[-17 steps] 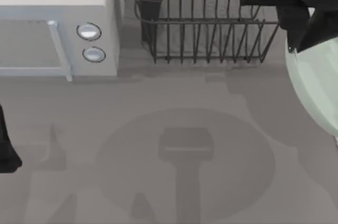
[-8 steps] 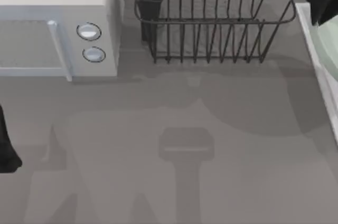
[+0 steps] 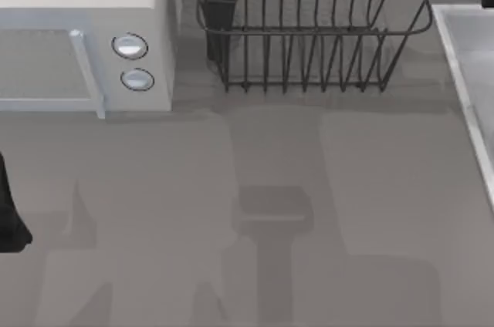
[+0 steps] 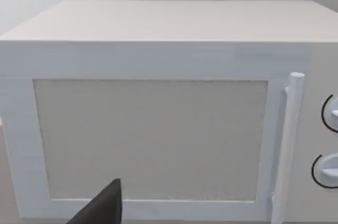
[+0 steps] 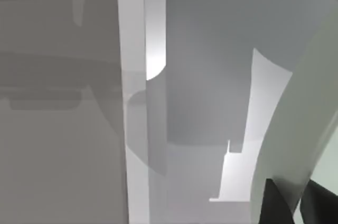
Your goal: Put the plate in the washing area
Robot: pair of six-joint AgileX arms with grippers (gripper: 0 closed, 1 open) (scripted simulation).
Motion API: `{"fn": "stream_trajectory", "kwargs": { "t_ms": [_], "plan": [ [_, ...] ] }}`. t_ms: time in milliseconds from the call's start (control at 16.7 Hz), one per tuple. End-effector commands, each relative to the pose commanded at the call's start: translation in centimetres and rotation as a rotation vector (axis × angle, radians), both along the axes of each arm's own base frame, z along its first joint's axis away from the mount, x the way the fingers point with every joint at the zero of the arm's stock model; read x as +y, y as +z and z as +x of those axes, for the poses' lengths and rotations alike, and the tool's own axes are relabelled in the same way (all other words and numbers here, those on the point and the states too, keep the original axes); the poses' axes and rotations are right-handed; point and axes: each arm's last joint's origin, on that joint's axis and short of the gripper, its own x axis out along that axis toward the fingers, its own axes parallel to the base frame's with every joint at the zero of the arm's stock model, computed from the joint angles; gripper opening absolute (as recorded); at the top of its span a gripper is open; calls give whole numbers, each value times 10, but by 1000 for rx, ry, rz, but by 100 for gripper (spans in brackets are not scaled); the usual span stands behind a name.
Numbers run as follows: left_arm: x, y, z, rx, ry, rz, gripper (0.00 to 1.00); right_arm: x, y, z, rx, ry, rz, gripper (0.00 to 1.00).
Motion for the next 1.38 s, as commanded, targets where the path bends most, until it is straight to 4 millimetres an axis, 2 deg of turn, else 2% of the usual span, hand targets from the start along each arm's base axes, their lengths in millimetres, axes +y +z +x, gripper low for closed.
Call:
{"fn": "stream_trajectory", "kwargs": {
  "t_ms": [240, 1020, 1380],
  "plan": [
    [0, 0, 0, 0, 0, 0, 100, 0, 0, 0, 0, 0, 0, 0],
    [0, 0, 0, 0, 0, 0, 100, 0, 0, 0, 0, 0, 0, 98],
    [0, 0, 0, 0, 0, 0, 100, 0, 0, 0, 0, 0, 0, 100]
  ]
}}
